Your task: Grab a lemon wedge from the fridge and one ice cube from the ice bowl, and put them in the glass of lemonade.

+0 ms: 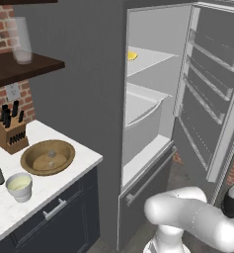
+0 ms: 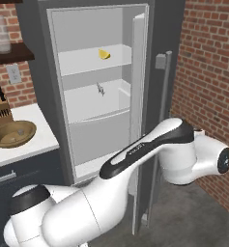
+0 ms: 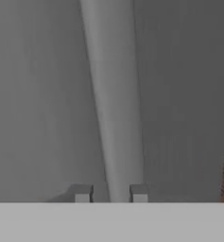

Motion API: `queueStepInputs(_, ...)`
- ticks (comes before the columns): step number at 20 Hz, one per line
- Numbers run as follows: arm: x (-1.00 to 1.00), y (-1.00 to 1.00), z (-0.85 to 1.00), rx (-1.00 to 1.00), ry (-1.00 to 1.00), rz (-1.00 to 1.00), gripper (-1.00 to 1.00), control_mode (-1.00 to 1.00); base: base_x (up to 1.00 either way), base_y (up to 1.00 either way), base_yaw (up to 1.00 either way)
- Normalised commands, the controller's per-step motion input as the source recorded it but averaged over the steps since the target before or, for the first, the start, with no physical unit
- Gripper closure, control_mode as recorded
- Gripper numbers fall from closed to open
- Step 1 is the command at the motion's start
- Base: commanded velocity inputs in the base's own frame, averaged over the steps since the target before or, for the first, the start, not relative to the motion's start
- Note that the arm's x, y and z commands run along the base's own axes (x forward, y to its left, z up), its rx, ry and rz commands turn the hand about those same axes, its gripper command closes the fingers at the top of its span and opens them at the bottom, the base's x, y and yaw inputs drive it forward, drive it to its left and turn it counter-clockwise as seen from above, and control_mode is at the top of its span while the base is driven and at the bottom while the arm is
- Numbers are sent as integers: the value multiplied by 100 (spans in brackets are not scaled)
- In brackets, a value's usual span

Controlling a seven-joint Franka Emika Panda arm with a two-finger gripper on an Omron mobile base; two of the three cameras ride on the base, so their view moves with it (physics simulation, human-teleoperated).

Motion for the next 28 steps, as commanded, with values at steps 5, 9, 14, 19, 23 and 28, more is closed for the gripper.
queueStepInputs(5, -15, -9, 43, 0, -3, -10, -100, -100, 0, 0, 0)
queueStepInputs(9, -39, -30, 70, 7, -10, -5, -100, -100, 0, 0, 0)
queueStepInputs(14, -88, -8, 54, 5, -7, 0, -100, -100, 0, 0, 0)
queueStepInputs(19, -100, 64, 46, -7, -1, -1, -100, -100, 0, 0, 0)
queueStepInputs(23, -94, 100, 76, -21, 0, -1, -100, -100, 0, 0, 0)
queueStepInputs(28, -21, 100, 39, -33, 0, -8, -100, -100, 0, 0, 0)
